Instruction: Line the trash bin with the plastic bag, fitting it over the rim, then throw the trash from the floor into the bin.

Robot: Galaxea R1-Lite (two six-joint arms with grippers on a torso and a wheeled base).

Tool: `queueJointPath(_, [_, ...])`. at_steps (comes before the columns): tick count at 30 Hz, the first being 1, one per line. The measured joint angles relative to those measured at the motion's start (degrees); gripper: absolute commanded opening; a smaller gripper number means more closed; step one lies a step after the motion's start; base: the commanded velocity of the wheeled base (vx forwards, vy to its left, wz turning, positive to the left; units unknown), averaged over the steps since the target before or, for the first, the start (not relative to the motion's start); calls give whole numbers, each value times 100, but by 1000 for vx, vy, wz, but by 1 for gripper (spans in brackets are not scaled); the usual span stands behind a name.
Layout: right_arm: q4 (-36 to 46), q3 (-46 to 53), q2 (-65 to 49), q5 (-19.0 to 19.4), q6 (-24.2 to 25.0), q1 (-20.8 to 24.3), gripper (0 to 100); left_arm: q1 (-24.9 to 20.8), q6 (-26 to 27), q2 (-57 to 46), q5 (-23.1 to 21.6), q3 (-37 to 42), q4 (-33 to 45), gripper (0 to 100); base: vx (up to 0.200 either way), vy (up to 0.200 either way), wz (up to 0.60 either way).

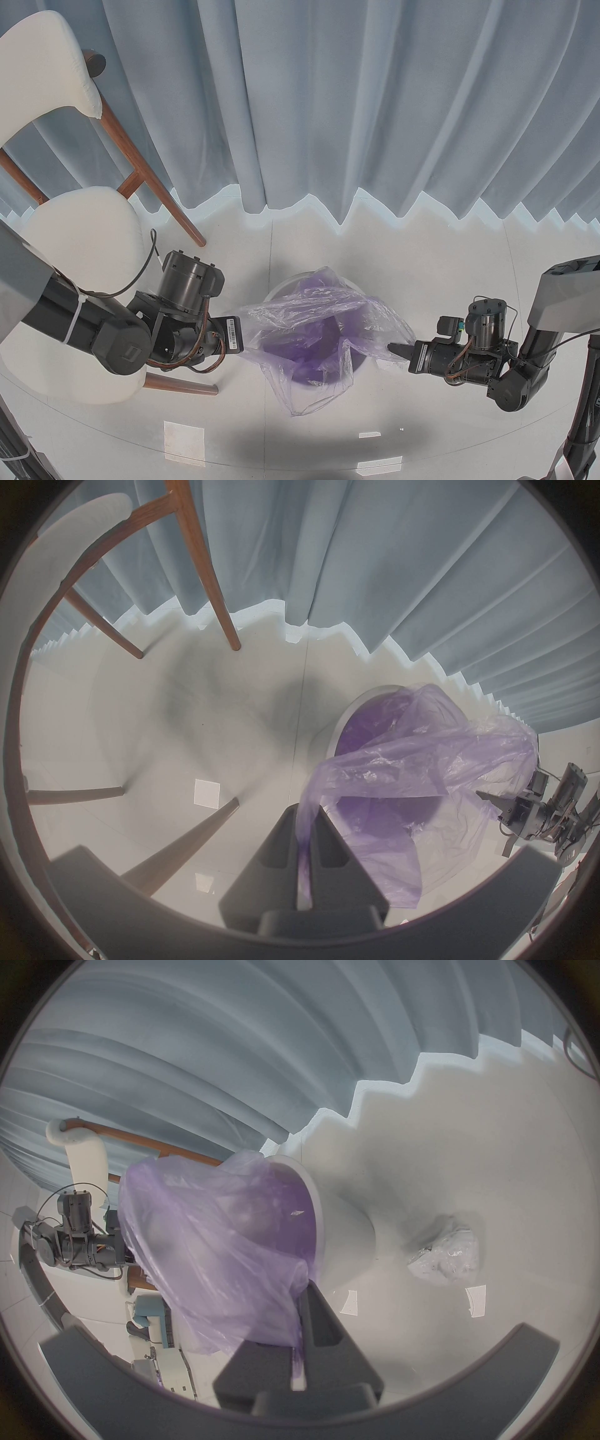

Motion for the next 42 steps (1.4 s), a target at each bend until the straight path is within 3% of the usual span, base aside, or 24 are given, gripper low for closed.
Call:
queueJointPath(10, [201,-645,105,-4,55,-297,0,105,-44,238,-2,-764,-20,0,0,0,0])
queueJointPath(27, [2068,-2733,122,-28,497,-777,0,568,-41,1180,20,-2423,389,0,0,0,0])
queueJointPath(33, [2297,-3166,210,-50,501,-901,0,605,-99,1340,24,-2784,881,0,0,0,0])
queueJointPath(42, [3646,-3797,199,-49,511,-928,0,651,-514,1571,115,-3738,1758,0,0,0,0])
